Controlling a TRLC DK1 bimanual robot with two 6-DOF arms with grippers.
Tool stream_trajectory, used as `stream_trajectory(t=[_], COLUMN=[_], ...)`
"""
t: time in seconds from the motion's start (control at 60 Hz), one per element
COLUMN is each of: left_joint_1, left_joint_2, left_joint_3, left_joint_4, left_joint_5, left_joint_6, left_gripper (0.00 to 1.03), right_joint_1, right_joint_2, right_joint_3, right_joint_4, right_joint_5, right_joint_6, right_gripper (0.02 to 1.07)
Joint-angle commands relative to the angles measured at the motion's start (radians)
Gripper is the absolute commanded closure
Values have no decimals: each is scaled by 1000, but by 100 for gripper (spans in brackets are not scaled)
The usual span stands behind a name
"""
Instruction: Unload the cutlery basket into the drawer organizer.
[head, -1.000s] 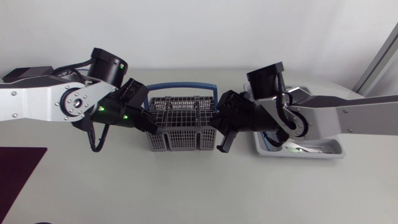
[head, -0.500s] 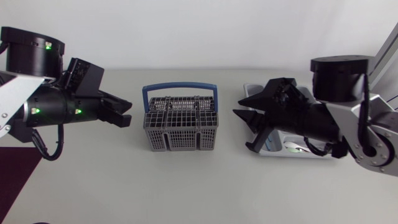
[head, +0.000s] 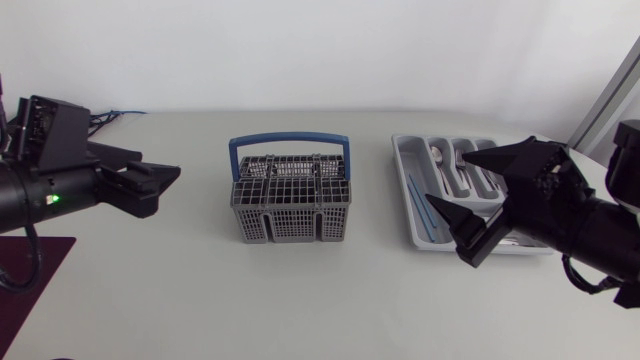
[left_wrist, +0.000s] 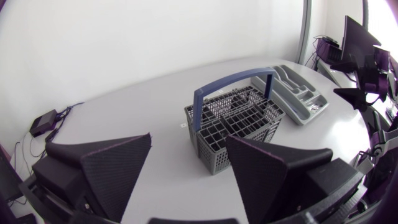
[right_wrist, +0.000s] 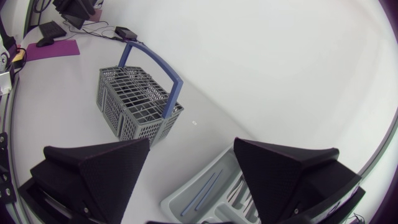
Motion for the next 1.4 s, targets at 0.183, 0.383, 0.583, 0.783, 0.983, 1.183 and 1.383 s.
stream_trajectory(t=[0.183, 0.383, 0.583, 0.783, 0.983, 1.183, 1.383], left_joint_1=[54, 60, 62, 58, 101, 127, 149], left_joint_2=[-96, -156, -294, -387, -507, -572, -634], left_joint_3=[-73, -106, -132, -178, -236, -331, -435], left_joint_4=[-42, -53, -67, -76, -62, 19, 110], left_joint_5=[-4, -4, -4, -3, -3, -21, -42], left_joint_6=[4, 29, 32, 44, 29, -8, -46], left_gripper=[4, 4, 4, 4, 4, 4, 4], right_joint_1=[-93, -154, -237, -303, -327, -318, -308], right_joint_2=[-220, -378, -476, -518, -594, -626, -658], right_joint_3=[-113, -151, -165, -188, -226, -280, -337], right_joint_4=[-43, -89, -117, -108, -96, -68, -39], right_joint_5=[22, 34, 32, 25, 17, 50, 89], right_joint_6=[70, 98, 125, 150, 161, 233, 315], right_gripper=[6, 6, 6, 6, 6, 6, 6])
